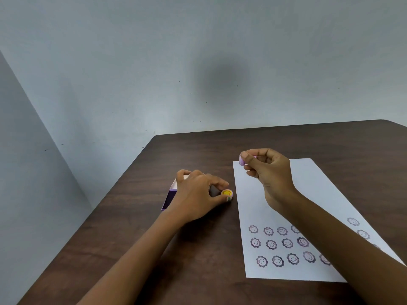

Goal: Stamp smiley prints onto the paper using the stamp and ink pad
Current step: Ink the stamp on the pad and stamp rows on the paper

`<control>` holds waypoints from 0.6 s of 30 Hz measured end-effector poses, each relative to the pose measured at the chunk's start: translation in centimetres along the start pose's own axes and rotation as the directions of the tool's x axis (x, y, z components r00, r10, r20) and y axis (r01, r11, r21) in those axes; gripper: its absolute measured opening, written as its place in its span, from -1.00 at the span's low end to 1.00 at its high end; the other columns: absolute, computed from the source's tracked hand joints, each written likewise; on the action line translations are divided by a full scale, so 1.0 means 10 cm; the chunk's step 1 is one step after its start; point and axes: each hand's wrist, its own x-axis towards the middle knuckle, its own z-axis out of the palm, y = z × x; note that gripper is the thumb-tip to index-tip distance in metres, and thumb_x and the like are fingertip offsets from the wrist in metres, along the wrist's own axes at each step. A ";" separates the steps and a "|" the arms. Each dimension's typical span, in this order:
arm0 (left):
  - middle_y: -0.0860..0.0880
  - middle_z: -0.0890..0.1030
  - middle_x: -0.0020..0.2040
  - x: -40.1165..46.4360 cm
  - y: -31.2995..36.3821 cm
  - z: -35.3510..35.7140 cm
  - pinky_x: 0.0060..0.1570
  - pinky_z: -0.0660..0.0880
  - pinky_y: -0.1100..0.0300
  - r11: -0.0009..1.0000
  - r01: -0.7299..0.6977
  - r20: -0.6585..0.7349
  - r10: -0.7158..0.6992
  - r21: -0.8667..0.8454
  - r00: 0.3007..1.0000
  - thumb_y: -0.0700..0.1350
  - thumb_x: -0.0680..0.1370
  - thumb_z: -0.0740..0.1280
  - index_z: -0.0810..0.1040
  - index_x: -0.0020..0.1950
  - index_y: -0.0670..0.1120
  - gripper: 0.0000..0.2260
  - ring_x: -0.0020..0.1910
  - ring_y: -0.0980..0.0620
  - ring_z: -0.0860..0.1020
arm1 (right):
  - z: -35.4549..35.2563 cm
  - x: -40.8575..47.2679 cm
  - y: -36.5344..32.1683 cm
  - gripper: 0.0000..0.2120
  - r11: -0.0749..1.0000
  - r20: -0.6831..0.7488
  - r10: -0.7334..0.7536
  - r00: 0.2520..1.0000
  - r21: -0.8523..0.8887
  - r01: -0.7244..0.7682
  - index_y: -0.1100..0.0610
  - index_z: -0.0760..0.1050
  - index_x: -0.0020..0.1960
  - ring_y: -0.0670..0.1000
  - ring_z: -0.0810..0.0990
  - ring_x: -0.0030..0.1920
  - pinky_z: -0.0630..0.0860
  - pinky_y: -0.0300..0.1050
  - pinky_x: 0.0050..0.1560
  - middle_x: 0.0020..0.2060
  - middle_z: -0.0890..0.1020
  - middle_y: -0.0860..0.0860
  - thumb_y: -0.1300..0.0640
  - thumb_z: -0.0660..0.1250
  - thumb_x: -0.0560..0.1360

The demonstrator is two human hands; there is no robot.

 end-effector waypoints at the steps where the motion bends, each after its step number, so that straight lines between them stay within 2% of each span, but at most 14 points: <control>1: 0.22 0.59 0.14 0.00 -0.01 0.00 0.13 0.03 0.13 1.000 0.003 0.007 -0.003 0.009 1.000 0.30 0.44 0.27 0.56 0.13 0.21 -0.67 0.18 0.18 0.41 | 0.00 -0.01 0.00 -0.88 1.000 0.011 0.000 1.000 -0.001 0.000 0.17 0.60 -0.08 -0.08 0.61 -0.30 0.52 -0.39 -0.37 -0.28 0.67 -0.02 0.17 0.44 0.40; 4: 0.22 0.52 0.24 0.03 -0.06 -0.10 0.15 0.06 0.11 1.000 0.015 0.007 -0.015 0.007 1.000 0.34 0.40 0.27 0.48 0.21 0.27 -0.59 0.25 0.17 0.38 | 0.00 -0.02 0.00 -0.85 1.000 0.037 0.006 0.999 -0.011 -0.006 0.17 0.59 -0.04 -0.07 0.61 -0.27 0.53 -0.36 -0.33 -0.26 0.67 0.01 0.18 0.44 0.40; 8: 0.27 0.47 0.22 0.02 -0.37 -0.46 0.16 0.09 0.11 0.971 0.180 0.055 -0.173 -0.157 0.983 0.37 0.28 0.36 0.46 0.14 0.36 -0.56 0.15 0.24 0.44 | 0.02 -0.02 -0.01 -0.77 0.998 0.080 0.017 0.997 -0.060 -0.012 0.20 0.57 0.05 0.07 0.63 -0.08 0.56 -0.25 -0.19 -0.08 0.66 0.12 0.19 0.43 0.41; 11: 0.21 0.40 0.28 -0.08 -0.67 -0.67 0.24 0.26 0.05 0.911 0.347 0.280 -0.281 -0.221 0.918 0.36 0.21 0.44 0.44 0.19 0.31 -0.42 0.21 0.16 0.39 | 0.03 -0.05 -0.01 -0.76 0.997 0.134 0.013 0.991 -0.083 -0.002 0.21 0.57 0.07 0.12 0.62 -0.01 0.56 -0.22 -0.16 0.00 0.65 0.16 0.21 0.42 0.42; 14: 0.08 0.35 0.33 -0.18 -0.86 -0.71 0.16 0.32 0.18 0.842 0.471 0.516 -0.289 -0.264 0.807 0.21 0.22 0.53 0.38 0.28 0.22 -0.33 0.26 0.08 0.33 | 0.06 -0.10 -0.01 -0.79 0.988 0.179 -0.039 0.983 -0.137 0.064 0.15 0.57 0.04 0.06 0.62 -0.04 0.54 -0.28 -0.22 -0.01 0.65 0.12 0.18 0.43 0.41; 18: 0.17 0.36 0.20 -0.20 -0.94 -0.72 -0.07 0.40 0.38 0.810 0.499 0.592 -0.249 -0.307 0.767 0.14 0.23 0.56 0.34 0.25 0.27 -0.34 0.11 0.20 0.38 | 0.08 -0.17 0.01 -0.69 0.962 0.261 -0.119 0.958 -0.207 0.176 0.13 0.54 0.08 0.01 0.63 -0.05 0.59 -0.24 -0.14 -0.04 0.65 0.06 0.14 0.48 0.36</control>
